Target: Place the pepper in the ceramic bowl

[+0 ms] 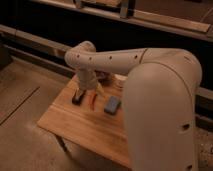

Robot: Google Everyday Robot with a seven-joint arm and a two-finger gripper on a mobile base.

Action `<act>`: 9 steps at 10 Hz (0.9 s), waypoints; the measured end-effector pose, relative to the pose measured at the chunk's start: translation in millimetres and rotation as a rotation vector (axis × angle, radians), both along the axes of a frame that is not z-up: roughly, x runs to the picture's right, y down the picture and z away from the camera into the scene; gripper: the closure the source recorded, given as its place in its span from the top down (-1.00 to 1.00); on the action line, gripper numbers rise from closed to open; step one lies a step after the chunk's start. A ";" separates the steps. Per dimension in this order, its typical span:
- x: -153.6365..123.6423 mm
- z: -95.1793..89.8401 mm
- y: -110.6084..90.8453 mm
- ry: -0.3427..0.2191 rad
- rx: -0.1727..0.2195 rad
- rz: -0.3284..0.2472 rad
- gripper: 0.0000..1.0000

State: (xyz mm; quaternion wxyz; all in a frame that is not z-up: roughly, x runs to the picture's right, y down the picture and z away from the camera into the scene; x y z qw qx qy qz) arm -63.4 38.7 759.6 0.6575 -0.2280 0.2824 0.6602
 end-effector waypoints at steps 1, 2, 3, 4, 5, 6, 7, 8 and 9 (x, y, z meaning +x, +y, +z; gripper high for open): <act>9.6 5.6 -2.2 0.012 -0.006 0.009 0.60; 19.1 10.0 -4.1 0.022 -0.013 0.021 0.60; 23.0 10.5 -4.9 0.027 -0.014 0.024 0.60; 19.6 10.4 -4.2 0.022 -0.015 0.021 0.60; 19.4 10.1 -4.1 0.022 -0.015 0.022 0.60; 19.8 10.4 -4.4 0.023 -0.015 0.023 0.60; 21.8 12.0 -6.6 0.026 -0.014 0.034 0.60; 30.4 16.1 -16.4 0.038 0.007 0.054 0.60; 36.0 18.9 -25.3 0.041 0.029 0.071 0.60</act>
